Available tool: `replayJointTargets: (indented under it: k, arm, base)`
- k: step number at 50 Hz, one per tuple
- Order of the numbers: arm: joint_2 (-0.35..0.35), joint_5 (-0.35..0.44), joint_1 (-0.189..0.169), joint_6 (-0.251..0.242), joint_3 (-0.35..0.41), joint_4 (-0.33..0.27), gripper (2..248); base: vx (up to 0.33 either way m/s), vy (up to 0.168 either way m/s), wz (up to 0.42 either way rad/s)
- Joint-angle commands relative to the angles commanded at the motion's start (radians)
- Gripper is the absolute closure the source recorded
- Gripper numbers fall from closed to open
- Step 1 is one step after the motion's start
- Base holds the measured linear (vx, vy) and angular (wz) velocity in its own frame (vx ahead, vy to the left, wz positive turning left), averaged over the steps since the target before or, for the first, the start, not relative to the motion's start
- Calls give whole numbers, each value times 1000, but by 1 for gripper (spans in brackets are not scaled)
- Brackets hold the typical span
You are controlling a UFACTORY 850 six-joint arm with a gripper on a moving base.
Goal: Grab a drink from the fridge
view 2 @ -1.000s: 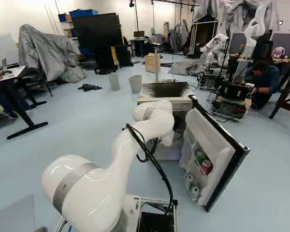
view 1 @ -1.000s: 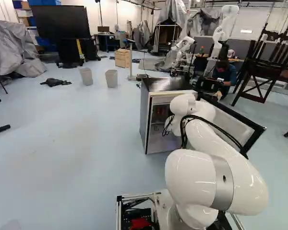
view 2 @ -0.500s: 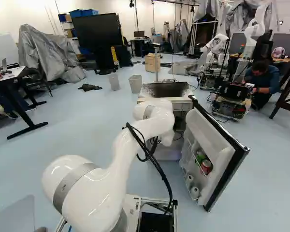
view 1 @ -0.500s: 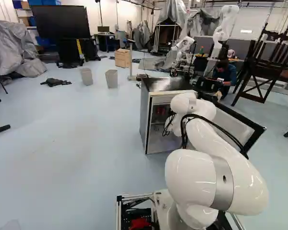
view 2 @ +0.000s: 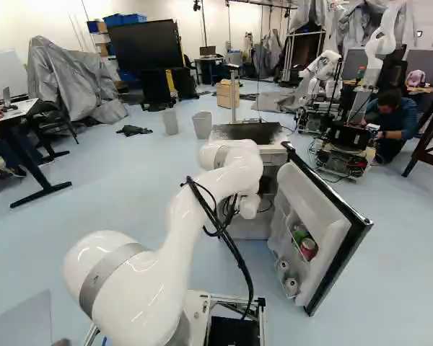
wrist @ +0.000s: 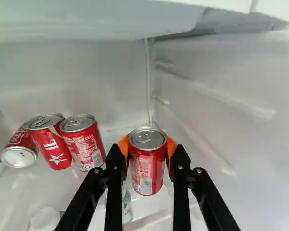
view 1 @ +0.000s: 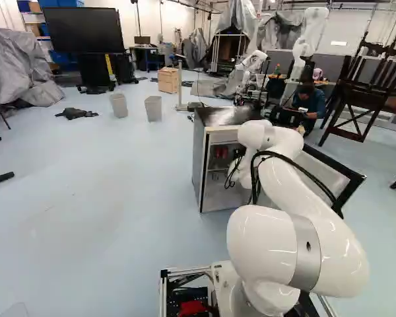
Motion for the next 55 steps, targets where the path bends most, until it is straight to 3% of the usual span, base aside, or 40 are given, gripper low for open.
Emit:
replayJointTargets:
  k: [30, 55]
  arm:
    - [220, 0, -14, 0, 300, 0, 153]
    - [399, 0, -3, 0, 536, 0, 153]
  base:
    - [0, 0, 0]
    - [0, 0, 0]
